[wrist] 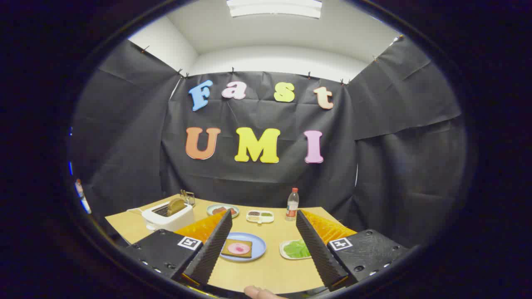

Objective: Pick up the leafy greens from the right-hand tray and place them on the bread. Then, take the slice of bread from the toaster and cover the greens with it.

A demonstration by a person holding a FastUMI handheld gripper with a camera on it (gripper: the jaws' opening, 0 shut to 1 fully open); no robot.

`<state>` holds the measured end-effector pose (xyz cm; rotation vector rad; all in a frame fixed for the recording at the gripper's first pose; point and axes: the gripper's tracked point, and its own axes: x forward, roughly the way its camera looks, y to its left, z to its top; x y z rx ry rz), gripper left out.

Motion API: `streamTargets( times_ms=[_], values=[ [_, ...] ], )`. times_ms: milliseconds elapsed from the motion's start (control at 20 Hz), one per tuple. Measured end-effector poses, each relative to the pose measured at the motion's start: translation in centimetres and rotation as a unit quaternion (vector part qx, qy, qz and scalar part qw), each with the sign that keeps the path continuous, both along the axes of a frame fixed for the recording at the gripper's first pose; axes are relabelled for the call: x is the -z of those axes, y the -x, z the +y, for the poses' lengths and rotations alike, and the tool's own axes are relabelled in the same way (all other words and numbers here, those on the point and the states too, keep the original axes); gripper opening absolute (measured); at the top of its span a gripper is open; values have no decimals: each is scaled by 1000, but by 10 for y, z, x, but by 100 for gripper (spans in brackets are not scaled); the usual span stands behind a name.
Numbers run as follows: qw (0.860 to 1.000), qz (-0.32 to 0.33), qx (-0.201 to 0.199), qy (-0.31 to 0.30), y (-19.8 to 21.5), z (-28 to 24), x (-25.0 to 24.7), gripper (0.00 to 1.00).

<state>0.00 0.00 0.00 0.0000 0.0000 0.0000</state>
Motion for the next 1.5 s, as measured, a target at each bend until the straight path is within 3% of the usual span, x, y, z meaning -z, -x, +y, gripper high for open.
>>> streamTargets(
  times_ms=[250,450,750,1100,1500],
  values=[
    [1000,-19,15,-7,10,19,-6,95],
    [1000,-21,-3,-5,13,46,1,95],
    [1000,-25,1,-14,10,48,0,95],
    [1000,-4,18,-20,-28,7,30,95],
    [996,54,64,-19,-99,-85,81,95]
  ],
)
